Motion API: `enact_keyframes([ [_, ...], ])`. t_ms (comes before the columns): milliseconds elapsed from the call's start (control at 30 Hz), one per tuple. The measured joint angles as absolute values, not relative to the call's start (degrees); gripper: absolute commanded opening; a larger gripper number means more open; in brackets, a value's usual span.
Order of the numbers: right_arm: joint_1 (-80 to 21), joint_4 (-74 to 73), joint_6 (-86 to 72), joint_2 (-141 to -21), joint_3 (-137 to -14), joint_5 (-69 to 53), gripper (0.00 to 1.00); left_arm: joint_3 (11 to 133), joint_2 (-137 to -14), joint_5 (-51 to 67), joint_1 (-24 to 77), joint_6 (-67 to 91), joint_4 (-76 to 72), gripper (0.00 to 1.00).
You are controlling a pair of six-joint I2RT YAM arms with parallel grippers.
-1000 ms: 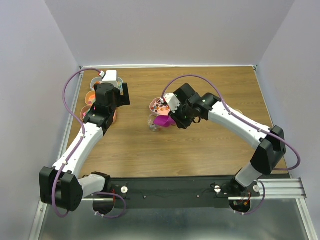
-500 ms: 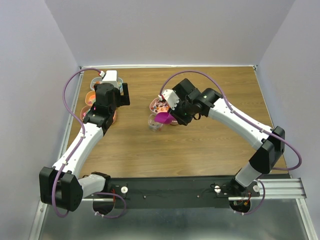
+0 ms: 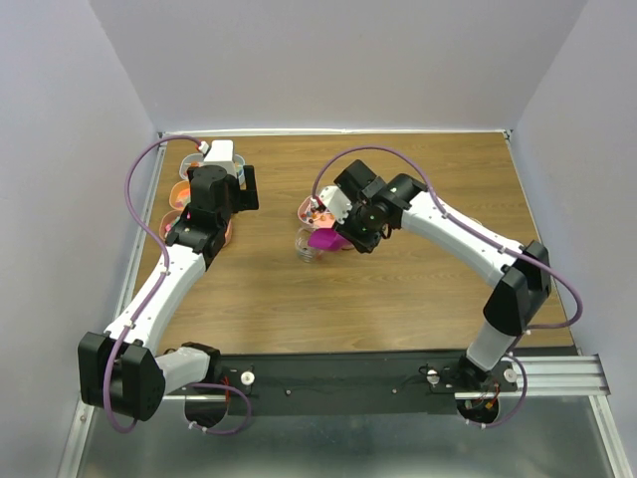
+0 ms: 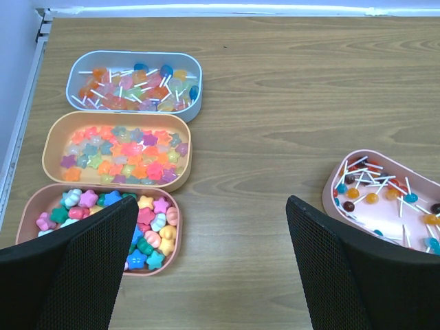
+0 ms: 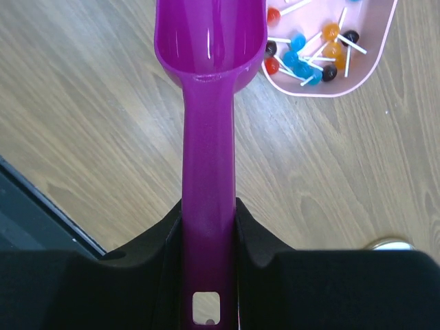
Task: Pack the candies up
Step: Place the fake candies in the packing bottle.
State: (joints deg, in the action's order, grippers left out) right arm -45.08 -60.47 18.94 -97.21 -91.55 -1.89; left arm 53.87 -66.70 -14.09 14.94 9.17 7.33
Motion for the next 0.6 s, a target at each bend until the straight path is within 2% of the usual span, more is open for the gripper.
enact_keyframes([
  [300, -45.43, -60.51, 19.18, -97.32, -91.77, -0.69, 0.01, 53.87, -66.76, -13.65, 14.94, 9.17, 7.33, 0.95],
  [467, -45.43, -52.93, 19.44, -88.51, -83.79, -1.41, 0.01, 53.87, -66.76, -11.46, 14.83, 9.19, 6.98, 0.95],
  [600, -45.43, -42.65, 19.22, -78.15, -73.32, -2.42, 0.01, 53.45, -66.76, -5.28, 14.63, 9.21, 5.34, 0.95],
])
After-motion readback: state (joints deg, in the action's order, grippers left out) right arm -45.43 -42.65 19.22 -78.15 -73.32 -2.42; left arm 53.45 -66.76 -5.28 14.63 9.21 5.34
